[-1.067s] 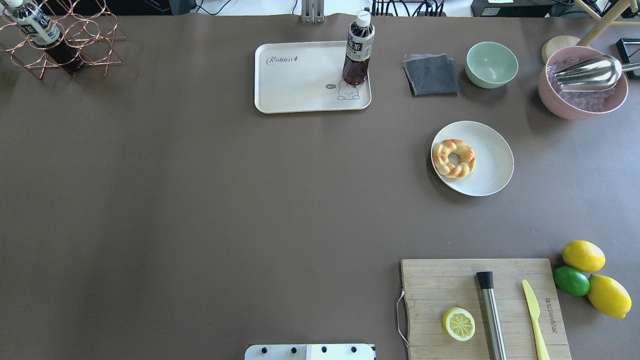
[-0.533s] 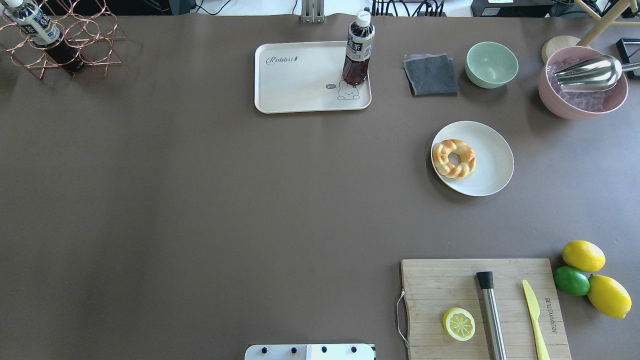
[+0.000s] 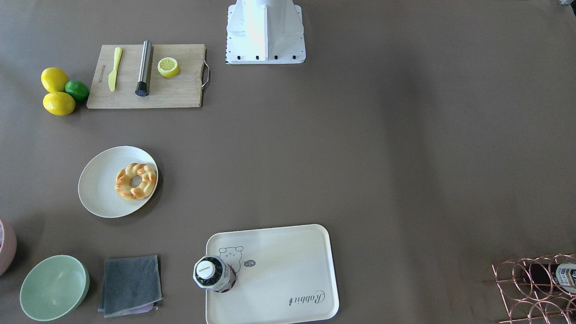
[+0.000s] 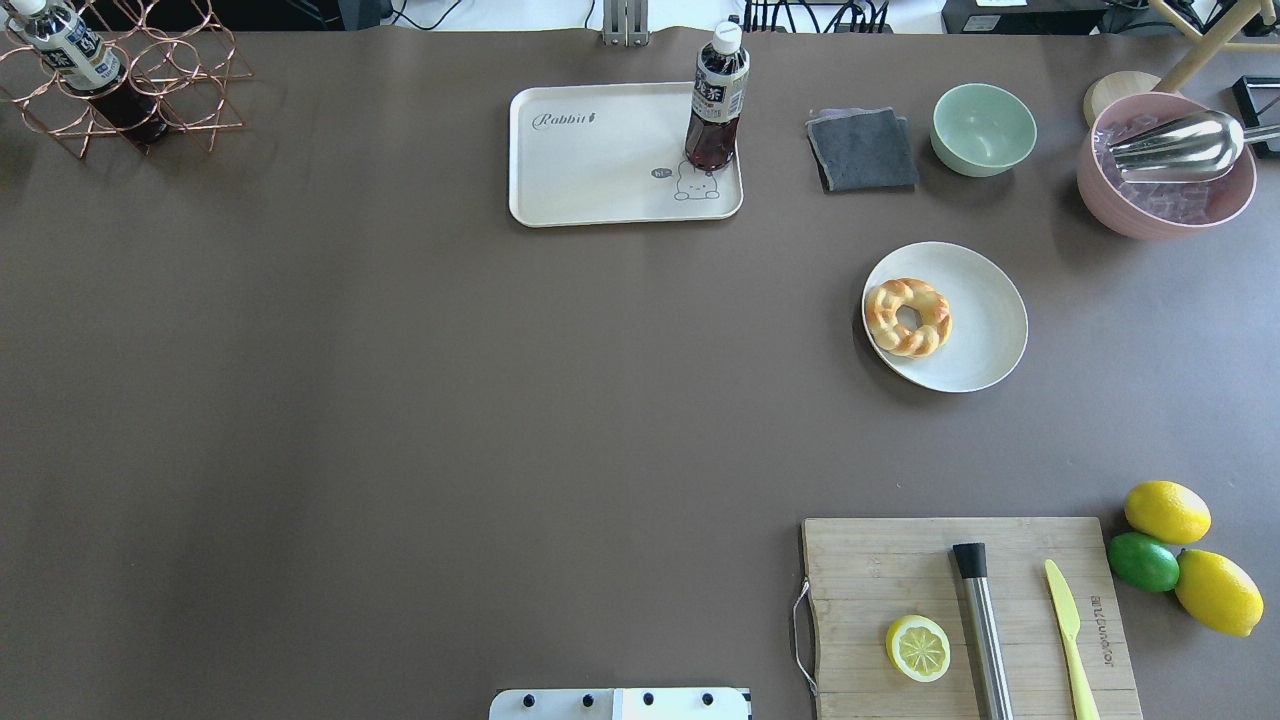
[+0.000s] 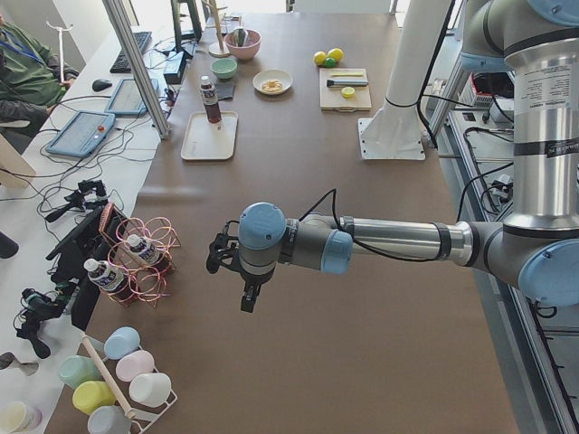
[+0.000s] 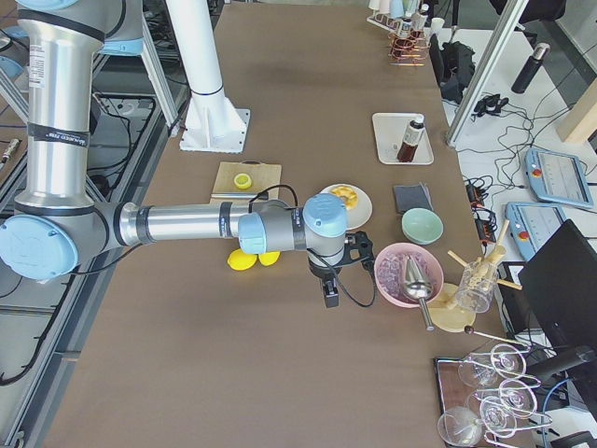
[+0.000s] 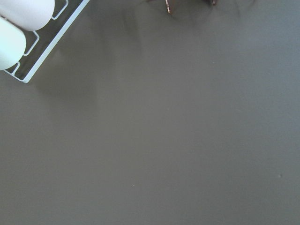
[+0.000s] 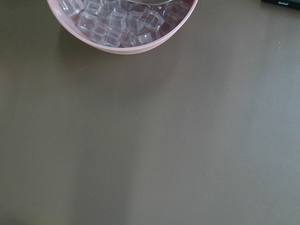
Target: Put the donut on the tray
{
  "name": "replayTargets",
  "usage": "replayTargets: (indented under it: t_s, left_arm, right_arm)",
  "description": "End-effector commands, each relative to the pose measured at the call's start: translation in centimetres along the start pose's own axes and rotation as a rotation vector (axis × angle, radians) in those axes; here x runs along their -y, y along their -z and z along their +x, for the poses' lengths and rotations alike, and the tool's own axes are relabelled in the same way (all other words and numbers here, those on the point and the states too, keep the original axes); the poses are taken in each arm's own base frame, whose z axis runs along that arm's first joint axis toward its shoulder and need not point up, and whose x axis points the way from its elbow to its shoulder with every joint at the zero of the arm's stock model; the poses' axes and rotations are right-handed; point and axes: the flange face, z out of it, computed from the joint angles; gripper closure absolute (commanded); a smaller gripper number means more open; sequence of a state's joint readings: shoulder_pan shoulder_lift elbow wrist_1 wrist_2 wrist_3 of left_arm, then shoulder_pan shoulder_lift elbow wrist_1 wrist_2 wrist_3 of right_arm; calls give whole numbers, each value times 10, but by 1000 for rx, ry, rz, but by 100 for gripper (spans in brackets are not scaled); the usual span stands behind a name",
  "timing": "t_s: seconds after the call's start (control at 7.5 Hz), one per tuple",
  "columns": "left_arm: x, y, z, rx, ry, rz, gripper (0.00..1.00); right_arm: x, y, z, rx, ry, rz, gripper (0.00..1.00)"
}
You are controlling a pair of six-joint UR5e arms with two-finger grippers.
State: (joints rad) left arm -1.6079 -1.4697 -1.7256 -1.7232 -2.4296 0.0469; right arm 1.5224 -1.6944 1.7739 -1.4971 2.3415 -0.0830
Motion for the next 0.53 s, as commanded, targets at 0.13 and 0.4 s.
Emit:
replayTargets:
  t_s: [0.13, 0.4]
  left_arm:
    - [38, 5, 17, -57, -70, 52, 0]
    - [67, 3, 45, -71, -31, 55, 0]
  right_arm:
    - [47, -8, -48, 15, -38, -4, 0]
    - [77, -25, -94, 33, -57, -27, 0]
